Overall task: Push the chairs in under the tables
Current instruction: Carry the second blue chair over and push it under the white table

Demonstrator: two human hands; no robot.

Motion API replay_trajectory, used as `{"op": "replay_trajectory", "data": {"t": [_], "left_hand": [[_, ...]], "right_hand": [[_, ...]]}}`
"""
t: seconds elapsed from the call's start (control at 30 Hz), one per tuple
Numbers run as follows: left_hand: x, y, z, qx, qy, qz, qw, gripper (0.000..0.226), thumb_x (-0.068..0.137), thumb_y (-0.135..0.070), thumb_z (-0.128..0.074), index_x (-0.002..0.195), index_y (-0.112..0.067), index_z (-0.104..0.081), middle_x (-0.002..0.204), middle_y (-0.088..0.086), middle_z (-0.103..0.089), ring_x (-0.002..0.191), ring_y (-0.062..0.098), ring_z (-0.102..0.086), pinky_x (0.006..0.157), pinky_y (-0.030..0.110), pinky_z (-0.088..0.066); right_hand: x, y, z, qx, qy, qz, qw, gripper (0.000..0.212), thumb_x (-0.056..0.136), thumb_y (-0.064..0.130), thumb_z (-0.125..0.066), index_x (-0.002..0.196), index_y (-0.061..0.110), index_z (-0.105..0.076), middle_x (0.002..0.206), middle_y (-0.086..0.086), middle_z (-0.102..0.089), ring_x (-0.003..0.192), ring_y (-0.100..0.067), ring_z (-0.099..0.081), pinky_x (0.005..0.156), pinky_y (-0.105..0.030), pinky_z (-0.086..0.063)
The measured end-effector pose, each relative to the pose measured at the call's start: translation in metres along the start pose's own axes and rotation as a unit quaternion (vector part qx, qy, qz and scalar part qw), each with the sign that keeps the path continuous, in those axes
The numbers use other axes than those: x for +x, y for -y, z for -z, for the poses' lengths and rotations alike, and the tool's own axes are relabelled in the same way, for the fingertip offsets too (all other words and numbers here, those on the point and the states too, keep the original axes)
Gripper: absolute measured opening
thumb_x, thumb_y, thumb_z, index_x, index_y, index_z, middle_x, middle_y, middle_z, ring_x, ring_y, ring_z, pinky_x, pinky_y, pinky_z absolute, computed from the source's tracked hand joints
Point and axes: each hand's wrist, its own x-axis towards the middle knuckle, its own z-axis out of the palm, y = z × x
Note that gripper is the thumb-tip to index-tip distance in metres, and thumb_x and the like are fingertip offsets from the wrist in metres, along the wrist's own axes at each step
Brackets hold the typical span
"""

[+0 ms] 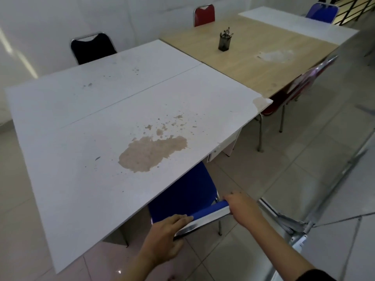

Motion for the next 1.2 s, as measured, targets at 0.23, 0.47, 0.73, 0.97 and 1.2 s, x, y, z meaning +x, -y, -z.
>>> {"op": "replay_trajectory", "data": {"t": [0.23,0.47,0.73,0.97,1.2], "left_hand": [[0.054,-0.058,-0.032,-0.088,0.022,0.042,0.995,0.066,0.074,-0.035,-0.043,0.135,-0.056,-0.031,0.147,-0.021,-0.034,0.131,0.002,-0.039,0.104,0.024,-0.037],[0.103,-0.113,-0.077,-0.105,0.061,0.044,0.992,0.049,0.089,-0.053,-0.028,0.135,-0.057,-0.011,0.152,-0.008,-0.029,0.141,0.01,-0.026,0.118,0.031,-0.004],[0.131,-0.135,-0.063,-0.104,0.101,0.155,0.977,0.068,0.069,-0.087,-0.007,0.128,-0.055,-0.018,0.126,-0.025,-0.043,0.126,-0.014,-0.031,0.118,0.039,0.012],[0.149,-0.167,-0.083,0.057,-0.064,0.278,0.957,0.075,0.087,-0.074,-0.006,0.14,-0.032,-0.038,0.146,-0.007,-0.043,0.142,0.016,-0.026,0.115,0.043,0.007],[0.111,-0.126,-0.051,0.129,-0.163,0.188,0.96,0.064,0.094,-0.058,-0.032,0.149,-0.024,-0.026,0.159,0.002,-0.016,0.147,0.025,-0.007,0.116,0.051,-0.004]], "right_hand": [[0.032,-0.078,0.033,-0.011,0.051,0.06,0.997,0.046,0.085,0.016,-0.059,0.125,0.036,-0.052,0.117,0.003,-0.054,0.104,-0.015,-0.051,0.082,-0.028,-0.044],[0.046,-0.138,0.059,-0.12,0.077,0.053,0.988,0.054,0.084,0.028,-0.058,0.134,0.041,-0.041,0.139,0.006,-0.041,0.127,-0.018,-0.036,0.103,-0.041,-0.032],[0.062,-0.159,0.072,-0.091,0.171,0.23,0.954,0.117,0.051,0.087,-0.055,0.146,0.043,-0.002,0.158,0.004,-0.006,0.144,-0.023,0.012,0.108,-0.063,0.017],[0.057,-0.17,0.068,0.054,0.138,0.271,0.951,0.079,0.071,0.091,-0.028,0.137,0.062,0.004,0.156,0.016,-0.012,0.144,-0.009,-0.003,0.117,-0.051,-0.001],[0.046,-0.113,0.043,0.069,0.102,0.211,0.97,0.072,0.076,0.08,-0.005,0.141,0.053,0.013,0.159,0.003,0.003,0.145,-0.024,0.001,0.113,-0.055,0.002]]}}
